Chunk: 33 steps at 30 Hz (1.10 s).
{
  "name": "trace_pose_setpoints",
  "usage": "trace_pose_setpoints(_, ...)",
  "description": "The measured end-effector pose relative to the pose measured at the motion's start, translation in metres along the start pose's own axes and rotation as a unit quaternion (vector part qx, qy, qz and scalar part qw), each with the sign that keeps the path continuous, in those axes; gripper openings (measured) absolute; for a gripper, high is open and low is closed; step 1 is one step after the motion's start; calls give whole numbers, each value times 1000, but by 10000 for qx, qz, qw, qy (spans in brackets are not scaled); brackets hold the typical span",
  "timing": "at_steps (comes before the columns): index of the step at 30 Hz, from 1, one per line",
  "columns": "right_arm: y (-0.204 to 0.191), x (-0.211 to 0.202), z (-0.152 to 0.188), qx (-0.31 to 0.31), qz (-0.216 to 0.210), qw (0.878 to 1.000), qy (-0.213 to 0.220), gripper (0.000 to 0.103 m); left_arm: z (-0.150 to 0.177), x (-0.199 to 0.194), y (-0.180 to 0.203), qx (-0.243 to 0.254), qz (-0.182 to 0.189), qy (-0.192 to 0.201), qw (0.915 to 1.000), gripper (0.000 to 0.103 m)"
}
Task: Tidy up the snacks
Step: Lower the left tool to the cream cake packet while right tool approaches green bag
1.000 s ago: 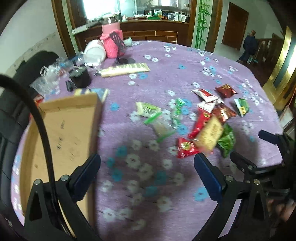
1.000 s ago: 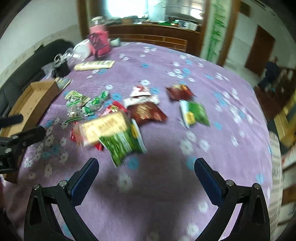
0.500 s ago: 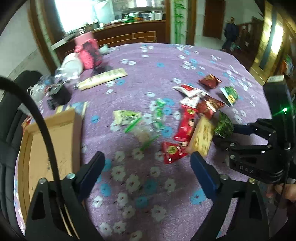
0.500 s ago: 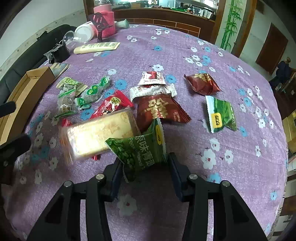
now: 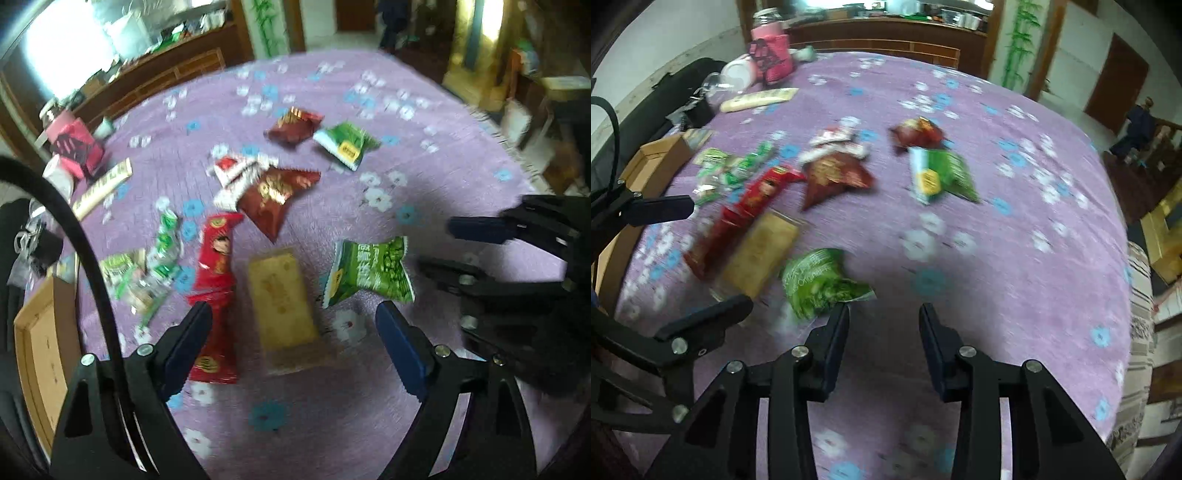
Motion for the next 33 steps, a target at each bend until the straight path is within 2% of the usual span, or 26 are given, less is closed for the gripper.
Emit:
trace_pose_setpoints(3, 11, 0, 8, 114, -116, 9998, -143, 37, 1, 16, 8, -134, 11, -328, 9994, 90)
trace_pose_setpoints(5, 12, -6, 7, -40, -91, 9999, -70, 34, 0, 25, 11, -221, 52, -470, 9986, 90)
trace_pose_setpoints(10, 16, -13, 7, -155, -63, 9999, -43, 37, -11, 32, 19, -292, 68, -433, 9986, 90)
trace_pose_setpoints(12, 18, -13, 9, -160, -59, 9998, -60, 37, -15, 34, 20, -396, 129, -574, 9975, 84)
trace_pose_setpoints(14, 22, -15, 8, -116, -41, 9999, -25, 37, -20, 36, 17, -559, 159, -742, 9956, 66)
trace_pose_setpoints(16, 20, -16, 4, -163, -75, 9998, -6, 37, -21, 38, 11, -661, 230, -896, 9935, 59)
trace_pose_setpoints(18, 14, -15, 0, -291, -208, 9994, -43, 37, -19, 41, 4, -756, 439, -1025, 9909, 59)
trace_pose_setpoints(20, 3, -11, -5, -447, -376, 9982, -101, 40, -18, 44, -3, -719, 429, -1075, 9907, 59)
trace_pose_setpoints(22, -3, -10, -12, -533, -451, 9976, -40, 50, -17, 45, -7, -629, 470, -1111, 9907, 59)
trace_pose_setpoints(27, -9, 4, -29, -595, -553, 9965, -171, 52, -8, 45, -24, -645, 406, -1191, 9900, 59)
trace_pose_setpoints(29, -17, 3, -35, -961, -541, 9938, -173, 55, -4, 46, -28, -520, 390, -1195, 9907, 59)
trace_pose_setpoints(30, -21, 2, -37, -1156, -553, 9916, -193, 64, -3, 47, -31, -518, 400, -1227, 9903, 59)
trace_pose_setpoints(31, -26, 2, -39, -1362, -609, 9886, -196, 69, -2, 47, -34, -491, 395, -1255, 9901, 59)
trace_pose_setpoints(33, -35, 9, -41, -1700, -705, 9823, -353, 73, 1, 48, -38, -439, 434, -1244, 9903, 59)
Point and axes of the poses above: each gripper's, at about its wrist camera, not at the fingertips, and x roughly the way its jaws point, y to its right, z to its underside, the point moved 7 cm from there along x, roughly the way its jaws point, and after that the axes turned 13 degrees about -z, right-handed, at the moved point
